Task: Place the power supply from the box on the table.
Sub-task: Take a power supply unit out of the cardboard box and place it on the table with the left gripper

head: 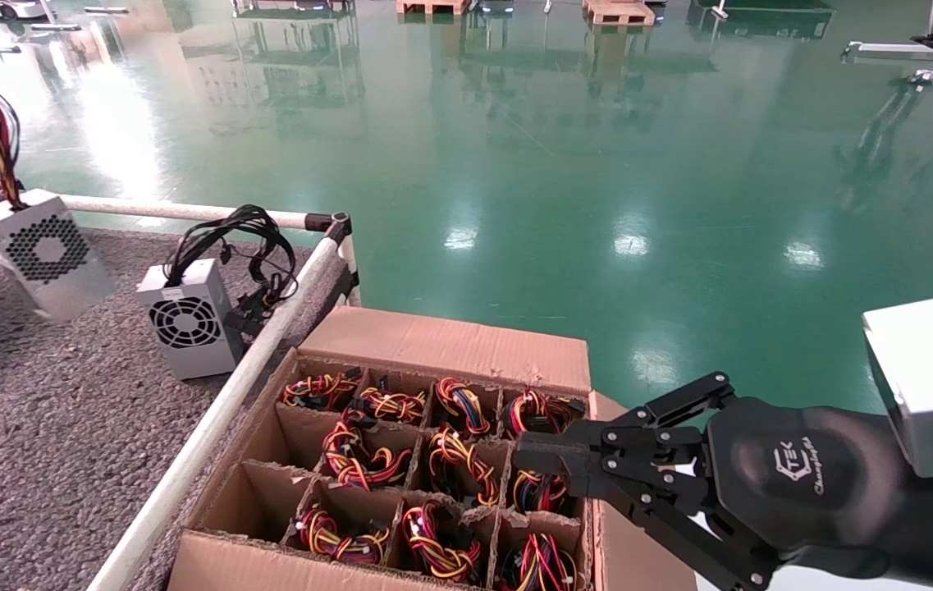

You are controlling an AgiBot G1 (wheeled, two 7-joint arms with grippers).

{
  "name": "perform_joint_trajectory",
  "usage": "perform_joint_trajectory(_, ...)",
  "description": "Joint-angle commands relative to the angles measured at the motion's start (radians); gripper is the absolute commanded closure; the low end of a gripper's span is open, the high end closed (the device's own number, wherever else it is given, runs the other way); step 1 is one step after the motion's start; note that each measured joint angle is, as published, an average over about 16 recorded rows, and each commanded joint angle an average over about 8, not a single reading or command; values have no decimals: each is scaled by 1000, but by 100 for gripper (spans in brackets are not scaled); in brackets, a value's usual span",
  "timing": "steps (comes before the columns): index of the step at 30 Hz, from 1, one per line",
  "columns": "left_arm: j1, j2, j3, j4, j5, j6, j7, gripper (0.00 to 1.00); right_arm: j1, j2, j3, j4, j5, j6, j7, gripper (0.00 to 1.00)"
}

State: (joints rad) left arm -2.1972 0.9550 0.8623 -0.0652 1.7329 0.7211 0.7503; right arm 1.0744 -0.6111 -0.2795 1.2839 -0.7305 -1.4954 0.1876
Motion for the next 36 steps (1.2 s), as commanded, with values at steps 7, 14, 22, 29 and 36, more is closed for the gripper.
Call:
perform_joint_trajectory(7,24,8,1,1,-3,19,1,100,0,0,0,0,0,0,0,100)
perform_joint_trajectory(14,43,13,2,6,-3,28,3,100,0,0,0,0,0,0,0,100)
perform_joint_trajectory(22,67,20,-1,12,-8,35,8,100,0,0,0,0,0,0,0,100)
perform_joint_trajectory(29,83,27,-6,15,-14,46,14,100,0,0,0,0,0,0,0,100)
perform_joint_trajectory(36,88,33,-11,17,-20,60,22,100,0,0,0,0,0,0,0,100)
